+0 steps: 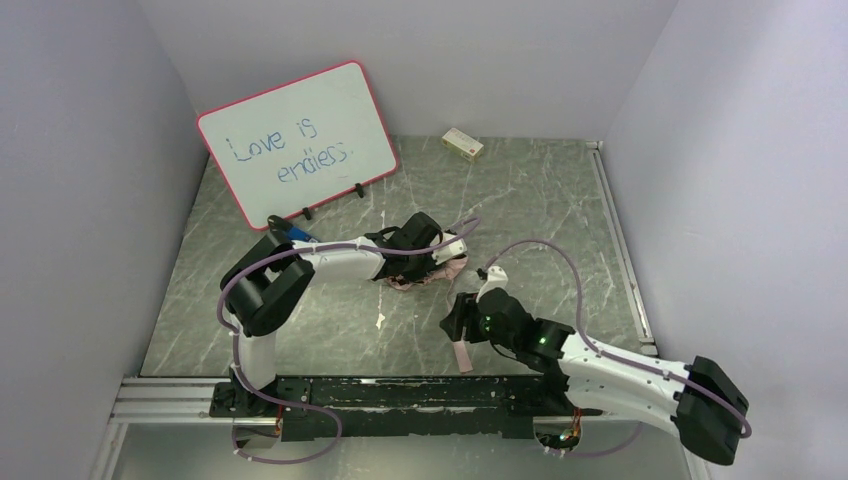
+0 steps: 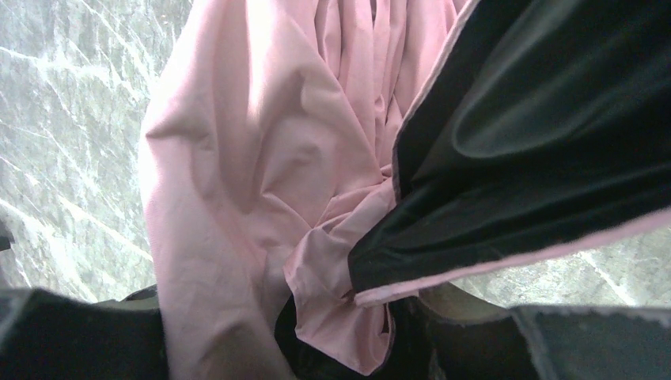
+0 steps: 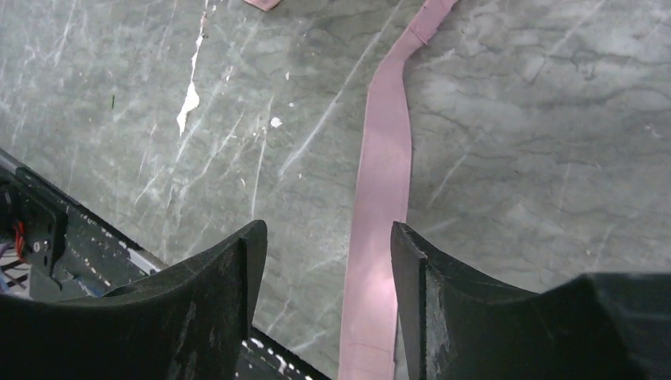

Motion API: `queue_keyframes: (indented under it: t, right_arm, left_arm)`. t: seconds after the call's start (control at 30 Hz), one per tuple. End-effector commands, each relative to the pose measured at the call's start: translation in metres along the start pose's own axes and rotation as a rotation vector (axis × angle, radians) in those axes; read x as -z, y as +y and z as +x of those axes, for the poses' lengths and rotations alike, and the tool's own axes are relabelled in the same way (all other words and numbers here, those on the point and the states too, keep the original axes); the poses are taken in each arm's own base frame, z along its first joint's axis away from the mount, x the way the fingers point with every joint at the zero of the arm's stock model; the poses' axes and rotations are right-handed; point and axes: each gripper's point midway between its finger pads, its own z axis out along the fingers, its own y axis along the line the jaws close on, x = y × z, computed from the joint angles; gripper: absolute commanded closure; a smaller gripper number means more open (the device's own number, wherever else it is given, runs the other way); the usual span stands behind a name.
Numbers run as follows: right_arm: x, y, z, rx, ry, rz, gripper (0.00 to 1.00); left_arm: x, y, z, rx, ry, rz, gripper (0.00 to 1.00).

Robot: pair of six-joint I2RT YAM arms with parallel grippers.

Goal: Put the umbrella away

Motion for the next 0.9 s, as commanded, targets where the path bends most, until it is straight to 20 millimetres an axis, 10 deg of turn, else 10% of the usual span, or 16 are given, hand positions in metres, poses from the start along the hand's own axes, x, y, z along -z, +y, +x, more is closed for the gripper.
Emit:
queue_keyframes:
  t: [0.0, 0.63, 0.87]
  right_arm:
    - [-0.01, 0.01, -0.022, -0.003, -0.113, 0.025, 0.38]
    - [-0.038, -0.01, -0.002, 0.098, -0.029, 0.222, 0.45]
    - [-0.032, -0.021, 0.001, 0.099, -0.02, 0.287, 0.69]
  left_arm:
    - [-0.009, -0.008, 0.083, -0.048, 0.274, 0.004, 0.95]
    - [-0.01, -0.01, 0.082, -0.049, 0.269, 0.013, 0.95]
    - [-0.009, -0.01, 0.082, -0.047, 0.271, 0.014, 0.95]
